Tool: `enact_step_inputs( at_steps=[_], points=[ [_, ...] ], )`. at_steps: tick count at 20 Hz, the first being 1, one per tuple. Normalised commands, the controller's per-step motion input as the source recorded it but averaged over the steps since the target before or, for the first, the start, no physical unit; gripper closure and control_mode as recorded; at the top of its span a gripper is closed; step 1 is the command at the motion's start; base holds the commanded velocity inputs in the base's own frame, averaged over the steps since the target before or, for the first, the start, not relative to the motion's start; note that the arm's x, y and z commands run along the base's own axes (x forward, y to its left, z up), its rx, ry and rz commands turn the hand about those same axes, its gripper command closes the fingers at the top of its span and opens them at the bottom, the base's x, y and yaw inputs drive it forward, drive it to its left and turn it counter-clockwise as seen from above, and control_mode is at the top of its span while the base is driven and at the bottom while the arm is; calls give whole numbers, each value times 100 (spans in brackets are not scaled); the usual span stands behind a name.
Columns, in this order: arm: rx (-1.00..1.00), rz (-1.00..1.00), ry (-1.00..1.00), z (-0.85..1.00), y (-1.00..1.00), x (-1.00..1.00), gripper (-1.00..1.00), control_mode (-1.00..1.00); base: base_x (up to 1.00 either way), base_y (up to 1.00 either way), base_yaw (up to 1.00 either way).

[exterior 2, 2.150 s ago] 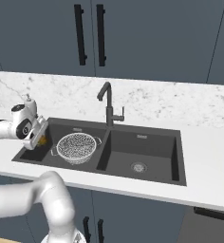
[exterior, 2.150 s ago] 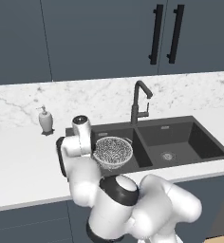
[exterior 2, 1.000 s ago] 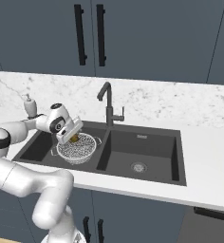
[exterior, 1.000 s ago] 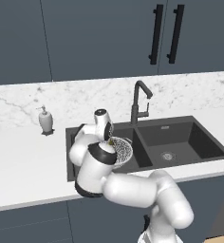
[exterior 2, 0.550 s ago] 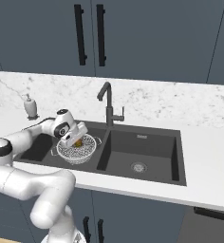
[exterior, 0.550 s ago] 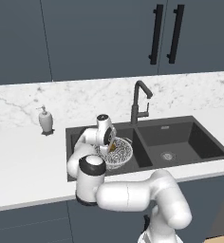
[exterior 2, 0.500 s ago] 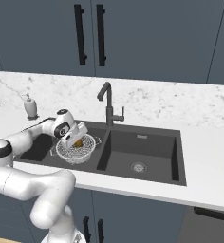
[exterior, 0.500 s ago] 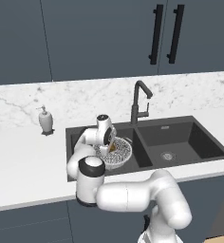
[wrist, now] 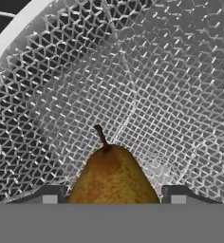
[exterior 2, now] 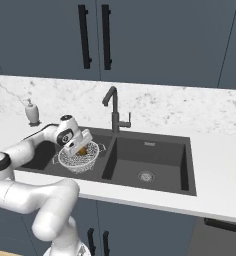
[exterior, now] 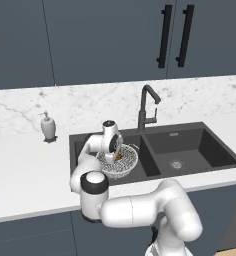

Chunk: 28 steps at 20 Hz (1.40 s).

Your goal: Put the colander in the sink, put the pear in the colander, and turn on the sink faucet and pour water over the colander.

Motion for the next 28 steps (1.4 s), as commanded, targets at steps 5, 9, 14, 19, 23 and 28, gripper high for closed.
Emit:
enact_step_inputs(
  at_steps=[5,9,14,19,23,28],
  points=[
    [2,0,0,1,0,-42,-100,-100,0,0,0],
    [3,0,-5,31,0,-61,-100,-100,0,0,0],
    [5,0,-14,68,0,-77,-100,-100,0,0,0],
    [3,10,-17,89,0,-72,-100,-100,0,0,0],
    [0,23,-18,84,-31,-64,-100,-100,0,0,0],
    [2,34,-19,78,-85,-42,-100,-100,0,0,0]
  ],
)
